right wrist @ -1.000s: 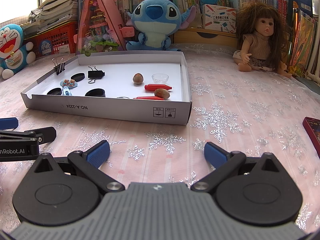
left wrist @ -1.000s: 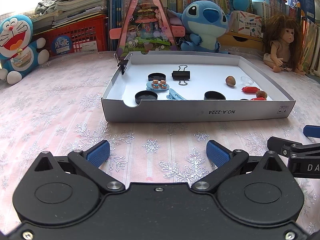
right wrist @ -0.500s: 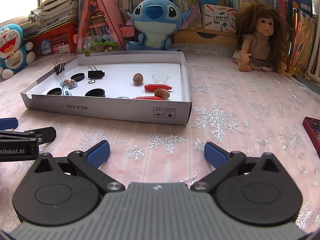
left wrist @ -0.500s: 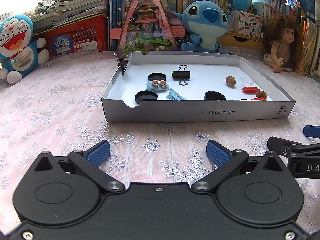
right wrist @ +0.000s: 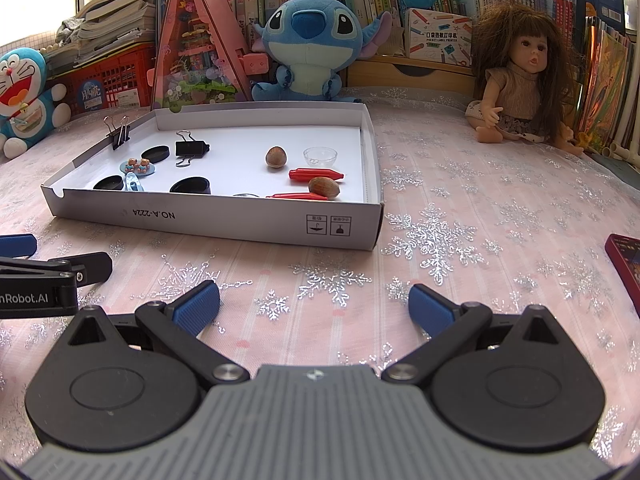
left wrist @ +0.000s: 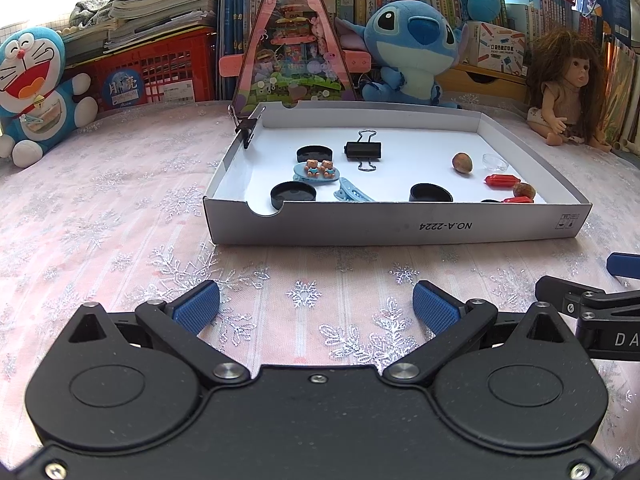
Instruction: Organize rigid objects
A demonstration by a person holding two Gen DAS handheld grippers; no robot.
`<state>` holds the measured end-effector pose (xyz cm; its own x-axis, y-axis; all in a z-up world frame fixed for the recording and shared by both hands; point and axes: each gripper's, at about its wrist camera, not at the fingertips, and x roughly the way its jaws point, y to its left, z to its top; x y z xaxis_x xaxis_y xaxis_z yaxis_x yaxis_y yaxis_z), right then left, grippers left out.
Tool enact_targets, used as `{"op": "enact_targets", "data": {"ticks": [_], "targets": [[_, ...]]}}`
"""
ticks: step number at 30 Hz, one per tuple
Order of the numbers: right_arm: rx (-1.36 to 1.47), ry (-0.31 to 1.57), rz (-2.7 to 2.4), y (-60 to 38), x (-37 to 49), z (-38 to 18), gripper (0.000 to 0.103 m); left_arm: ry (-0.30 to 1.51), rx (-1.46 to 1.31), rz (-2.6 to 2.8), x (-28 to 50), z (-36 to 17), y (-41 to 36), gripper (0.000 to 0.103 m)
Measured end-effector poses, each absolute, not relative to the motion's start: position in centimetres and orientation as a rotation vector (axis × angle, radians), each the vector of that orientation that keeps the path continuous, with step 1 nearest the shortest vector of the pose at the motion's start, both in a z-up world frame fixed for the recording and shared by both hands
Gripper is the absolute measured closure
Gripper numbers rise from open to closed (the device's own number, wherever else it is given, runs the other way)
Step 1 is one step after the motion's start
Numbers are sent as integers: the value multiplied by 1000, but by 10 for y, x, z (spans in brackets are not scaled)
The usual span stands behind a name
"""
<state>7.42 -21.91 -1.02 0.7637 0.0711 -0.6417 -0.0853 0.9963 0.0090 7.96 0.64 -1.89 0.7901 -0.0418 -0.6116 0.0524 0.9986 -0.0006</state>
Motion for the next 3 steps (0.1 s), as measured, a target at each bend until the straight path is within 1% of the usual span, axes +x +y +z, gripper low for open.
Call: {"op": "enact_targets", "data": {"ticks": [3], "targets": [[-21, 697, 86, -219, 74, -10, 0, 660, 14, -46, 81, -18, 8, 0]]}}
